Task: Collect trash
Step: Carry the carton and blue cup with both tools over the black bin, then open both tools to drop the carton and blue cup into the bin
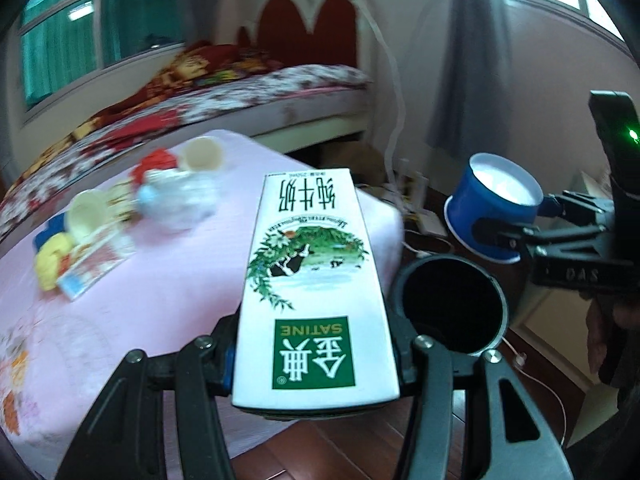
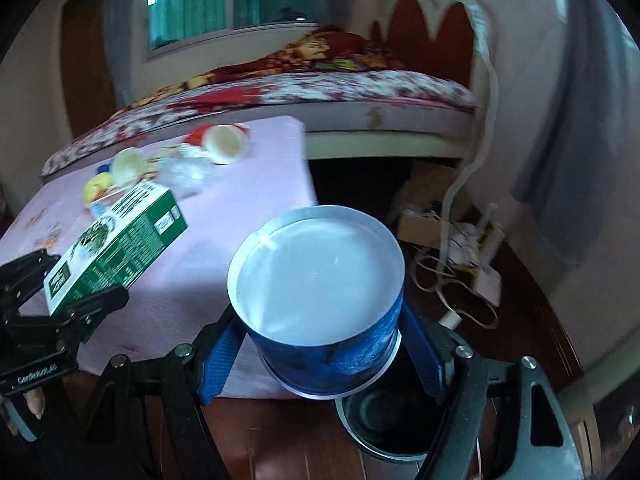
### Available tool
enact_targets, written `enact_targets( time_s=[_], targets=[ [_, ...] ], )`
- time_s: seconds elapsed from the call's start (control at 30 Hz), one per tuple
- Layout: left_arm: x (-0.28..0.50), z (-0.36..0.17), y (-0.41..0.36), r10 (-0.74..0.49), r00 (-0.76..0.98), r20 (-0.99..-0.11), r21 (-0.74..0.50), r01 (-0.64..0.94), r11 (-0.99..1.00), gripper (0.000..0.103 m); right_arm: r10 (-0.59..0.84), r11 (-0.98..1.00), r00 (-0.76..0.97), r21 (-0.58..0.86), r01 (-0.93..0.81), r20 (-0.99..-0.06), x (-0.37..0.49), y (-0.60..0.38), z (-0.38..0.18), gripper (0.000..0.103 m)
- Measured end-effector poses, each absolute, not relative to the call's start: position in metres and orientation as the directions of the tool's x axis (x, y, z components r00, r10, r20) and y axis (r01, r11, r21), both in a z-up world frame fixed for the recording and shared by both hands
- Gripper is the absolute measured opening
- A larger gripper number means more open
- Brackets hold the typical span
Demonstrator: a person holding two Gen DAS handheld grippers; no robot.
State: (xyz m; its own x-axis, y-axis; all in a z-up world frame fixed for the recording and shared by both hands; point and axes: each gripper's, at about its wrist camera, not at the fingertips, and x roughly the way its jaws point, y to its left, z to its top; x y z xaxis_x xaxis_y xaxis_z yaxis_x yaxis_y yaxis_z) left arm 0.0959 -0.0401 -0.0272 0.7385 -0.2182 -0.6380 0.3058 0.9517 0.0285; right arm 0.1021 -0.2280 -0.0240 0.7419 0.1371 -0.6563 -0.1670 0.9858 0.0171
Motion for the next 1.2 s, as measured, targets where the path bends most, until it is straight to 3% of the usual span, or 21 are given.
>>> enact_targets(
  time_s=[0.43, 0.9, 0.93, 0.97, 1.03, 1.2],
  targets=[
    [0.096, -0.068, -0.138, -0.365, 0.579, -0.729, -0.007, 0.527, 0.850, 0.055, 0.054, 0.999, 0.667, 0.034, -0.042, -0.743, 0.078, -0.323, -0.083, 0.078],
    [0.145, -0.136, -0.191, -0.395, 0.341, -0.853, -0.130, 0.594, 0.794, 0.056, 0.087, 0.984, 0.520, -0.007, -0.177, -0.850, 0.124, -0.348, -0.156, 0.079],
    [0.147, -0.139, -0.193, -0.388, 0.335, -0.858, -0.128, 0.594, 0.794, 0.058, 0.087, 0.983, 0.509, -0.010, -0.185, -0.857, 0.126, -0.346, -0.161, 0.080],
    [0.149, -0.142, -0.194, -0.360, 0.349, -0.865, -0.103, 0.579, 0.809, 0.075, 0.047, 0.983, 0.494, -0.048, -0.177, -0.868, 0.132, -0.345, -0.169, 0.100],
    [0.151, -0.141, -0.189, -0.336, 0.370, -0.866, -0.086, 0.553, 0.829, 0.096, -0.053, 0.979, 0.443, -0.134, -0.155, -0.895, 0.144, -0.346, -0.188, 0.103],
    [0.142, -0.134, -0.170, -0.297, 0.412, -0.861, -0.059, 0.501, 0.864, 0.101, -0.069, 0.983, 0.412, -0.132, -0.127, -0.908, 0.142, -0.357, -0.194, 0.103]
  ],
)
